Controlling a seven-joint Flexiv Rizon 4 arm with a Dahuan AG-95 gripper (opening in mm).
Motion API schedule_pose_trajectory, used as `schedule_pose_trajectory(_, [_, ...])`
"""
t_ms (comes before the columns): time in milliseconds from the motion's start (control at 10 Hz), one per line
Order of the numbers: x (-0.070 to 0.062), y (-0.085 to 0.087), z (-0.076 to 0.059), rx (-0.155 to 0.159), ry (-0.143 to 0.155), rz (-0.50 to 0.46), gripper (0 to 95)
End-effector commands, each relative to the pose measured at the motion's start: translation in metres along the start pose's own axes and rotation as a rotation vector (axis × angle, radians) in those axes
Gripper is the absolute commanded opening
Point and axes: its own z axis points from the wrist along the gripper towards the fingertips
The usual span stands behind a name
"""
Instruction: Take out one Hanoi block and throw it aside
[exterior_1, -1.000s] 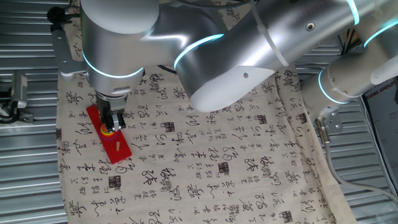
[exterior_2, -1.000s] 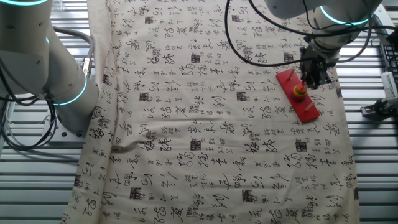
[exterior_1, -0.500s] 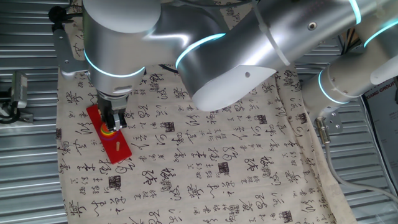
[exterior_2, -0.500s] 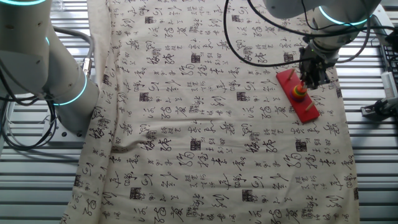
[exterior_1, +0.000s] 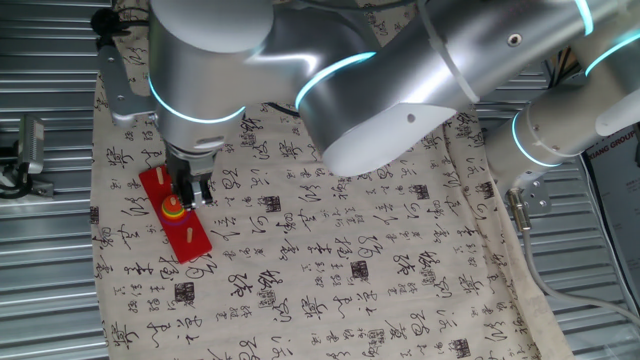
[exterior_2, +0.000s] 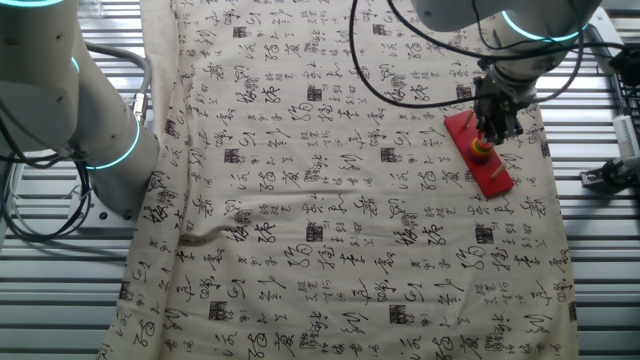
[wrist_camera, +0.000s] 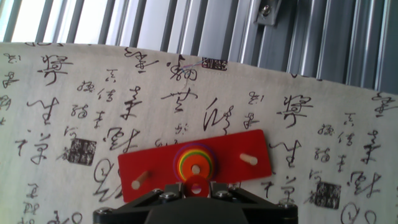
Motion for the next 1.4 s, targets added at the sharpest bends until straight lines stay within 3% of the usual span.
schedule_pose_trajectory(100, [0.005, 0.001, 0.0, 0.001, -0.001, 0.002, 0.0])
schedule_pose_trajectory(1400, [0.05, 0.004, -0.006, -0.006, -0.028, 0.015, 0.0])
